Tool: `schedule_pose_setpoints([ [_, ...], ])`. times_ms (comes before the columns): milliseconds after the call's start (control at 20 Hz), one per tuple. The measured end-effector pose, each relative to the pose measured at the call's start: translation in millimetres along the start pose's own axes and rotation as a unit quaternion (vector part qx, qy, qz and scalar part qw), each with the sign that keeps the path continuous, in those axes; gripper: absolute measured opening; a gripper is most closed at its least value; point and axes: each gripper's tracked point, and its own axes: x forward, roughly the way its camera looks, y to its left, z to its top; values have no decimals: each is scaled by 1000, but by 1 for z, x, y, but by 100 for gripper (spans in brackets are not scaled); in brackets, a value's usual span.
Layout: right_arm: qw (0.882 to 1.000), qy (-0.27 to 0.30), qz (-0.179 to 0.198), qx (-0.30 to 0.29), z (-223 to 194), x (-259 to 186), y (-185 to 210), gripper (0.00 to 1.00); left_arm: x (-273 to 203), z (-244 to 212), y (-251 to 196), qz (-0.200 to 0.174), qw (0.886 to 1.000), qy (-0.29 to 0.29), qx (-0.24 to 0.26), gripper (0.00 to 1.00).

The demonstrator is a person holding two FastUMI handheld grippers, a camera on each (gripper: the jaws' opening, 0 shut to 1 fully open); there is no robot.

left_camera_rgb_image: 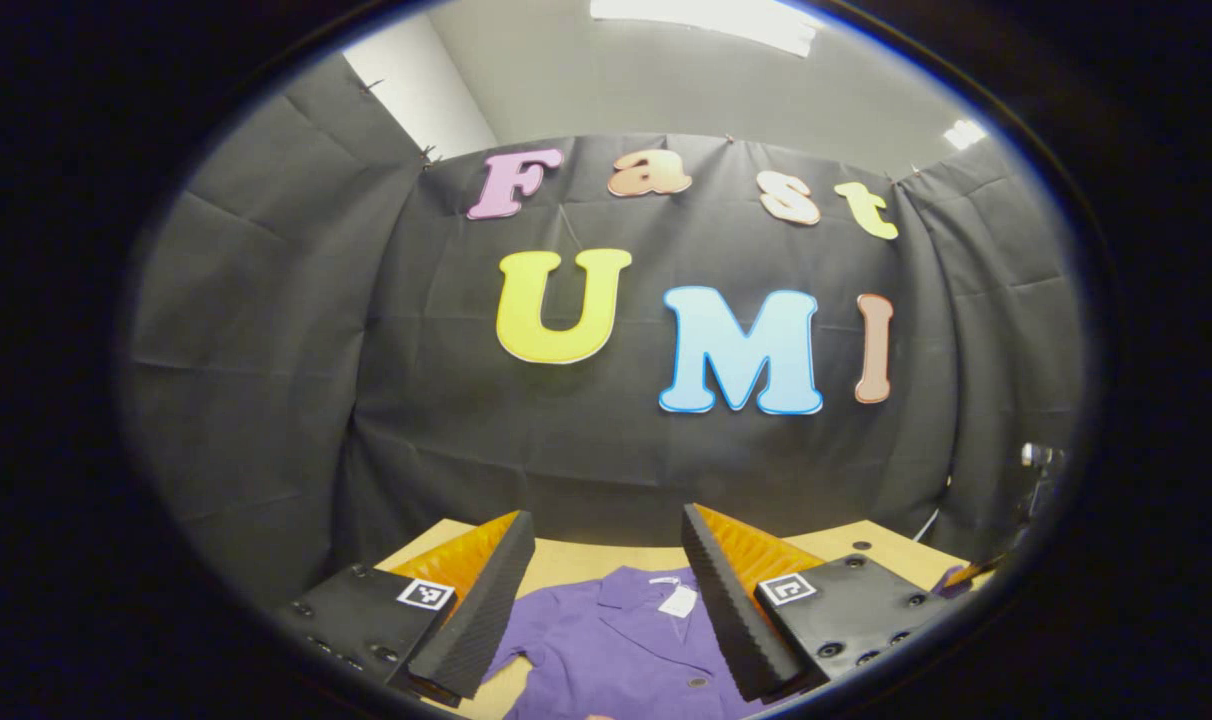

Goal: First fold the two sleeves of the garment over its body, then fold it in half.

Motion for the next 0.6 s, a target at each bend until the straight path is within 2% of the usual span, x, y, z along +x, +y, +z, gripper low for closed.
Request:
schedule_pose_setpoints([
  [250, 995, -44, 63, -62, 42, -12, 83, 1, -4, -2, 17, 8, 1000, -1, -2, 94],
  [500, 986, -73, 107, -109, 55, -20, 151, 1, -7, -14, 37, 30, 999, 14, 3, 95],
  [550, 984, -78, 115, -116, 58, -22, 162, 5, -7, -15, 41, 34, 999, 16, 4, 95],
  [600, 982, -79, 125, -120, 60, -22, 175, 1, -8, -16, 45, 38, 999, 17, 5, 94],
])
